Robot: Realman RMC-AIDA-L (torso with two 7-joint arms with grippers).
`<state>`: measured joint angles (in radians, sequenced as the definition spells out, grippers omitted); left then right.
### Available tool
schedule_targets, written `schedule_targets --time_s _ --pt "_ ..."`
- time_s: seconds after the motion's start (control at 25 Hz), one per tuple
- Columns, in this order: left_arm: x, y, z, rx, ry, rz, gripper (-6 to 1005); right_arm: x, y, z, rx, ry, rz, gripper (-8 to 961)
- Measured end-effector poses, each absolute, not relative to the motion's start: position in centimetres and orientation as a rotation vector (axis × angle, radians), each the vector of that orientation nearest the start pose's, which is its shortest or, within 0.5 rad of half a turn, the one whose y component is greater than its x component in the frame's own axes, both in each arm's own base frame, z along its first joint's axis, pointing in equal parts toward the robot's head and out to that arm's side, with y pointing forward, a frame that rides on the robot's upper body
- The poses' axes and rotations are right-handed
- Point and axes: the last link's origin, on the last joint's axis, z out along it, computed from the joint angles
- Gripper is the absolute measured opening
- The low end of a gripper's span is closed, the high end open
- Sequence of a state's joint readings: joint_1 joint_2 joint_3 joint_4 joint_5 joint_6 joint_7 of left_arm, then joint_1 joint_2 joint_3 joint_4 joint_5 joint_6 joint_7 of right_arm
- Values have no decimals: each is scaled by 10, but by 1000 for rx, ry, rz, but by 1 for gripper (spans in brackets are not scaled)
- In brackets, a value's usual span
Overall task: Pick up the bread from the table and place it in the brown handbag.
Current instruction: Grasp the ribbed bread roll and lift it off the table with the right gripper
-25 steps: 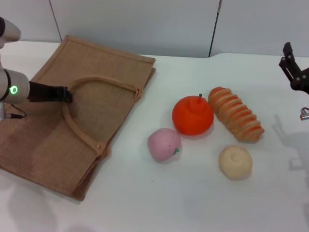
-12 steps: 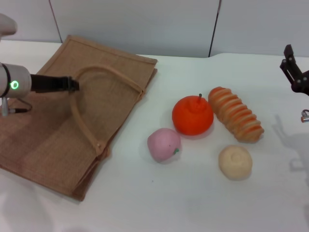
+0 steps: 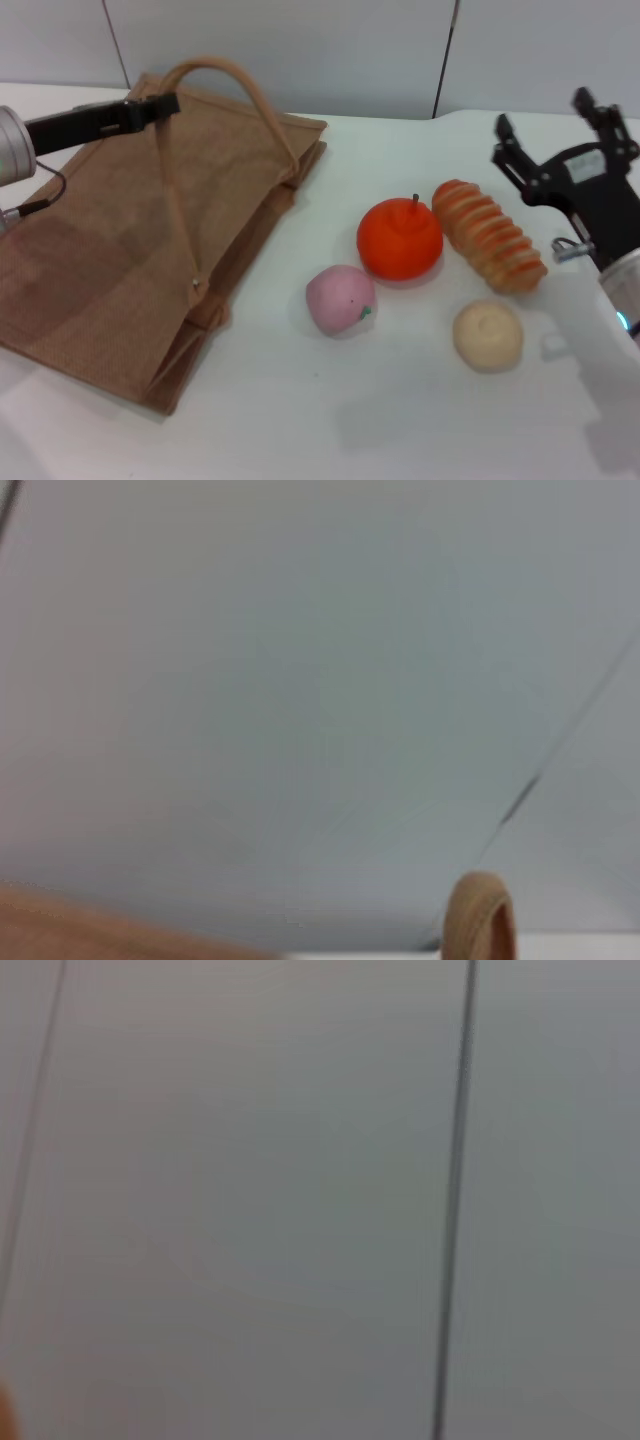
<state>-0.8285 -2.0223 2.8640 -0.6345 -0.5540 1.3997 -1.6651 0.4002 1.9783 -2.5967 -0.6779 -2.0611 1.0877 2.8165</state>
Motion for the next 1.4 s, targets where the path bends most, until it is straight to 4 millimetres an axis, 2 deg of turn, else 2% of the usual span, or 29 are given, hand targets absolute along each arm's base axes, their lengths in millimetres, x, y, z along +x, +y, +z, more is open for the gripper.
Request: schedule_targets --time_s 0.36,0.68,1.04,1.4 --pt "-269 392 61 -2204 -1002 -983 121 217 339 -44 -2031 369 665 892" --pt "-255 380 65 -2267 -893 -1132 125 207 351 -42 -2251 462 419 892" --pt "-243 374 68 -2314 -842 -1215 129 212 362 -43 -2318 521 186 892" --pt "-243 373 69 -2312 -833 -1233 133 227 376 -49 -2312 606 54 892"
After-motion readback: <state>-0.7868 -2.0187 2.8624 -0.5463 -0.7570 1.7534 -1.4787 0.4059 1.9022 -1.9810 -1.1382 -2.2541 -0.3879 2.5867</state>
